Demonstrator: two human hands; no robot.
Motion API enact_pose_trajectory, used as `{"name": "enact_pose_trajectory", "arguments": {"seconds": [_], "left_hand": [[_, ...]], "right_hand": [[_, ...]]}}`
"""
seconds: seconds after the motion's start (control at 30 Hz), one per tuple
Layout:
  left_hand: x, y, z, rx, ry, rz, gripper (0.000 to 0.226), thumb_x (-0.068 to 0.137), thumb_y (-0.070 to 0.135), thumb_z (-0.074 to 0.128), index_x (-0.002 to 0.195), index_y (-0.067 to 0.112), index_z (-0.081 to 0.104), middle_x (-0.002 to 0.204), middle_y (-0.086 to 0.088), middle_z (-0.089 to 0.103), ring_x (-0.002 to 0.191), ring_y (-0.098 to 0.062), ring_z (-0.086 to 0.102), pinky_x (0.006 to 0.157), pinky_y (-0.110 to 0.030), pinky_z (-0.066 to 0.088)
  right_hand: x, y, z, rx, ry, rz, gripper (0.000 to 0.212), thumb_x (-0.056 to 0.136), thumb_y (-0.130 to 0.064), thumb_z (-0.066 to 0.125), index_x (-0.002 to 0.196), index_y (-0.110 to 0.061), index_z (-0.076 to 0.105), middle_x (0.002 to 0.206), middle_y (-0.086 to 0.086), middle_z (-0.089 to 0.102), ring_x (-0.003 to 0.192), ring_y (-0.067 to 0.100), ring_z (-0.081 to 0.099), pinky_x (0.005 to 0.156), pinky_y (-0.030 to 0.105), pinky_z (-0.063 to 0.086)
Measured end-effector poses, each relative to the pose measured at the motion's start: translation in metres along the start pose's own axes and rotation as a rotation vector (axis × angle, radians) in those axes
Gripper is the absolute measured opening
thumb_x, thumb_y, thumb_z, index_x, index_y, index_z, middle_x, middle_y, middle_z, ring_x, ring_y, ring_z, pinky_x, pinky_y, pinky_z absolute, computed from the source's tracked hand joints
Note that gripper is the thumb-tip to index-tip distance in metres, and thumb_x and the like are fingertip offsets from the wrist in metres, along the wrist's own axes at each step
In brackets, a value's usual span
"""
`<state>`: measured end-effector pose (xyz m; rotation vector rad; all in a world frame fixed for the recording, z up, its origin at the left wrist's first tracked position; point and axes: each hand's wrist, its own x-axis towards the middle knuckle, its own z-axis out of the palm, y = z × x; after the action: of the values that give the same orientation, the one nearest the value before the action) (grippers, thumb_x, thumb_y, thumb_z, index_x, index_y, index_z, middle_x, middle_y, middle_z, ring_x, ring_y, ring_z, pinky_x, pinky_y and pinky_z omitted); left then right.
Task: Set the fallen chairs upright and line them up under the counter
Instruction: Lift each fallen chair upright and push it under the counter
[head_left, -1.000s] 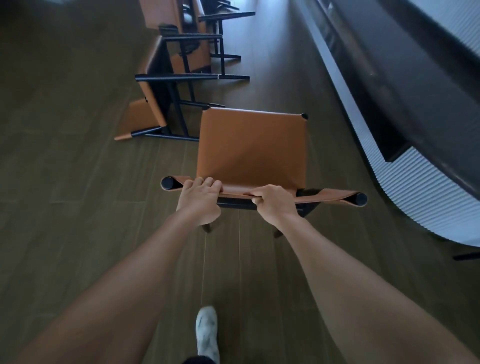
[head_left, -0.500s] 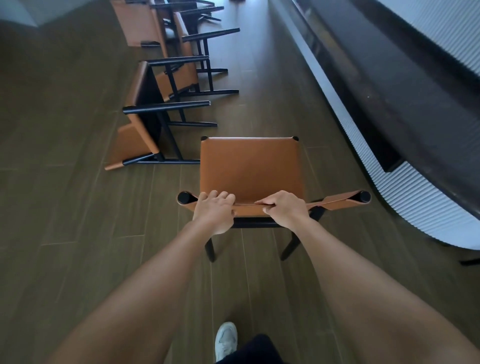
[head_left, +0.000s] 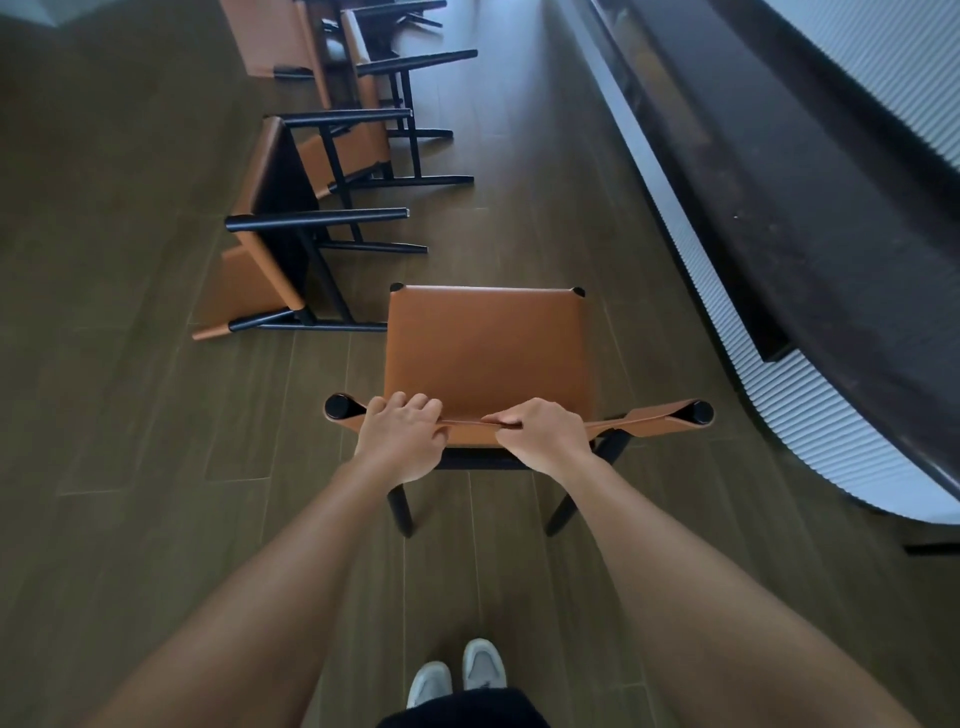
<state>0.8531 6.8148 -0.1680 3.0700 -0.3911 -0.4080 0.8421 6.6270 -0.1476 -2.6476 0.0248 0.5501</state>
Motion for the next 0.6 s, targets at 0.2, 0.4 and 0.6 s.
{"name": "enact_pose_trajectory", "arguments": {"seconds": [0.2, 0.4, 0.6], "left_hand": [[-0.005, 0.003, -0.009, -0.055, -0.067, -0.019, 0.034, 0.095, 0.048, 0.036, 0.121, 0.027, 0.047, 0.123, 0.007, 0.051, 0.119, -0.018, 0.040, 0.100, -0.036, 0.024], [-0.043, 0.010, -0.019, -0.803, 0.187, -0.073, 0.028, 0.091, 0.027, 0.061, 0.118, 0.020, 0.063, 0.119, 0.011, 0.058, 0.124, -0.012, 0.043, 0.115, -0.034, 0.017], [-0.066, 0.031, -0.022, -1.593, 0.253, -0.737, 0.017, 0.093, 0.014, 0.054, 0.080, 0.010, 0.065, 0.089, -0.007, 0.068, 0.094, -0.026, 0.062, 0.094, -0.042, 0.047]], "right_hand": [[-0.009, 0.001, -0.005, 0.104, -0.104, 0.010, 0.043, 0.084, -0.046, 0.049, 0.126, -0.047, 0.060, 0.075, -0.017, 0.067, 0.067, 0.000, 0.058, 0.056, 0.020, 0.037], [-0.031, 0.017, -0.025, 0.858, -0.027, 0.005, 0.042, 0.097, -0.039, 0.054, 0.134, -0.019, 0.059, 0.133, -0.005, 0.062, 0.128, 0.012, 0.053, 0.107, 0.028, 0.037], [-0.060, 0.067, -0.013, 1.481, 0.090, 0.360, 0.037, 0.100, -0.034, 0.048, 0.103, 0.000, 0.064, 0.105, 0.017, 0.073, 0.097, 0.031, 0.072, 0.086, 0.043, 0.055]]}}
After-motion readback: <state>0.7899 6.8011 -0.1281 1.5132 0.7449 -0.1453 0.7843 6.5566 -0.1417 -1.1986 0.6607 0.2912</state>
